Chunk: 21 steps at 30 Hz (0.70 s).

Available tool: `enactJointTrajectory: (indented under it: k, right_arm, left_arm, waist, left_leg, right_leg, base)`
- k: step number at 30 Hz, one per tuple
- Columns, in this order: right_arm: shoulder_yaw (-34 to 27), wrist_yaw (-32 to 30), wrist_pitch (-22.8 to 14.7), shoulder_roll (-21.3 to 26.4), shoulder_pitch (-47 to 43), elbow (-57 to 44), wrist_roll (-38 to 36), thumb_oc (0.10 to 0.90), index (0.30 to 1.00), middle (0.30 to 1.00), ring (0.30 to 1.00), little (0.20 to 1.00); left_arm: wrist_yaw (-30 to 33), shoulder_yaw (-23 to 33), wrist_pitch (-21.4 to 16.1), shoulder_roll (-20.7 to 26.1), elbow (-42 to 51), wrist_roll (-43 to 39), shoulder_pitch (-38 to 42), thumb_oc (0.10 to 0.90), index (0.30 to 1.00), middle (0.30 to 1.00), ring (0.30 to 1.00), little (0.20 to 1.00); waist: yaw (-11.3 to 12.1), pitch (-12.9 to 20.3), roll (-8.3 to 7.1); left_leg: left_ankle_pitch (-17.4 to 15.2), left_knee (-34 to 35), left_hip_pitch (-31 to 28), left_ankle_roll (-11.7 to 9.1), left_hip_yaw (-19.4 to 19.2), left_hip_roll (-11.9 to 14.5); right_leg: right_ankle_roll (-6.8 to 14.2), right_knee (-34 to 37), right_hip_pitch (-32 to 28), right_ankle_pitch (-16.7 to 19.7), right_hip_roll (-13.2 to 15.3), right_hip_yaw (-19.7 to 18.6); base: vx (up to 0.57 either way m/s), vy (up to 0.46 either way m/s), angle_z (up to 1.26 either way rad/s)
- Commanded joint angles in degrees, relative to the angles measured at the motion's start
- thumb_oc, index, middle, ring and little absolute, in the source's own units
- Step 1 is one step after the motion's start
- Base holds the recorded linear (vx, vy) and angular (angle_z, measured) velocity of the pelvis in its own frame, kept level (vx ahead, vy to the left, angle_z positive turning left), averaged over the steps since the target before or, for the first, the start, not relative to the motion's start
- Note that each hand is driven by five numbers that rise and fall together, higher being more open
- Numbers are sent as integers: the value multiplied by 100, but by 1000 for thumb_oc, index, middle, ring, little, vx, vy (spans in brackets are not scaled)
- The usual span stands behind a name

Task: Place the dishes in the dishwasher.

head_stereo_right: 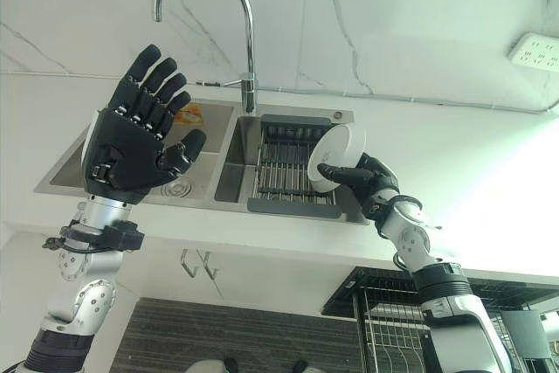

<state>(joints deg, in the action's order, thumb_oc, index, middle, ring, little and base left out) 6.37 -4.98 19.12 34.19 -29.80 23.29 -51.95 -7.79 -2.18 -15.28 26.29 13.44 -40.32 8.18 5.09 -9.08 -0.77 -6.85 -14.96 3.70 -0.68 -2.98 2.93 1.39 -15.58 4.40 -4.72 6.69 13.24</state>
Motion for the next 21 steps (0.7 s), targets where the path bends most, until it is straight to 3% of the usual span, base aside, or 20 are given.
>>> enactJointTrajectory:
  k: [1,21]
  right_arm:
    - [-125,171,-453,245,-934,152,-92,800,900,900,900,900]
    - [-84,-160,-699,152,-1180,469,-174,800,900,900,900,900]
  left_arm:
    - [-8,-177,-409,389,204,-269,604,800,900,900,900,900]
    - [51,-260,-352,434,179,-307,624,800,900,900,900,900]
  waist:
    - [88,472,-196]
    - [140,482,-154]
  left_leg:
    - [-694,-222,-171,-117,-133,32]
    - [-684,-222,-180,-119,-113,28]
  right_leg:
    - [293,-161,-338,-693,129,121]
    - [284,-161,-359,-695,136,138]
  base:
    - [0,0,0]
    - [0,0,0]
